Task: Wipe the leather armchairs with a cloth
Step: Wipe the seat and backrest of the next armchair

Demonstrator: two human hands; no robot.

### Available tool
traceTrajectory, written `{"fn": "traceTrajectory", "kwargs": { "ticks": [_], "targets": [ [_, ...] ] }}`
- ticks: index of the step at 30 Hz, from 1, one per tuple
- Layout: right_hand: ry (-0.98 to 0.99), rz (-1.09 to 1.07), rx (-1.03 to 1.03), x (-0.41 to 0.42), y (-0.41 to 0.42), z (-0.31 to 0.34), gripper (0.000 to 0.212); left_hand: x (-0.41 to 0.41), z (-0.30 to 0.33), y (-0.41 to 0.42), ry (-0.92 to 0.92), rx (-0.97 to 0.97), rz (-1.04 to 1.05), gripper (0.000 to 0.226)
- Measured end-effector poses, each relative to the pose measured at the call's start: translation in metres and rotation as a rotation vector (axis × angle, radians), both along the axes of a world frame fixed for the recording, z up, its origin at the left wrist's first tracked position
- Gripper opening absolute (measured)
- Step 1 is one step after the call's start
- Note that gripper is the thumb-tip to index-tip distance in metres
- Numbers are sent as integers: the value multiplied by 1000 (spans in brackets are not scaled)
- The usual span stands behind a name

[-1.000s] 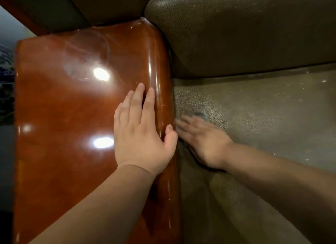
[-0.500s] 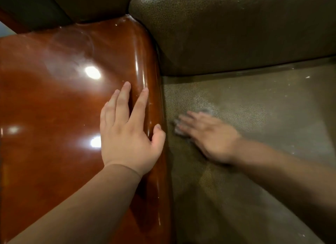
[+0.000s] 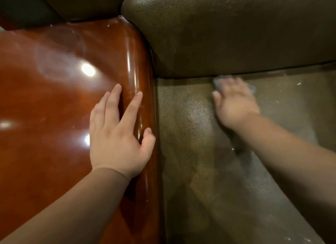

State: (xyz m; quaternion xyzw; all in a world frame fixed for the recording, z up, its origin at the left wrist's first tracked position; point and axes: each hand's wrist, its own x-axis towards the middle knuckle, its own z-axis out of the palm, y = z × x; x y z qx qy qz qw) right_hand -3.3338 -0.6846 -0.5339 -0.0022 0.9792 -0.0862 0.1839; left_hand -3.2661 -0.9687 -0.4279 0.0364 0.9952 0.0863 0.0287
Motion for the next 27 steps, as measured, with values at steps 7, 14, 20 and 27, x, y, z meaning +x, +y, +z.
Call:
{"fn": "traceTrajectory", "kwargs": {
  "ticks": [7,14,20,27],
  "targets": [
    [-99,33,-3,18,-58,3,78,4,1,-3,14,7,8,77],
    [56,6,-41,47,26,-5,66,2,-3,1,58,19,-2,74],
    [0,183,-106,106,-53,7,72,5,-1,-1,45,22,22,71],
    [-1,178,-49,98,62,1,68,4,0,-3,35,-25,-24,57]
  ]
}}
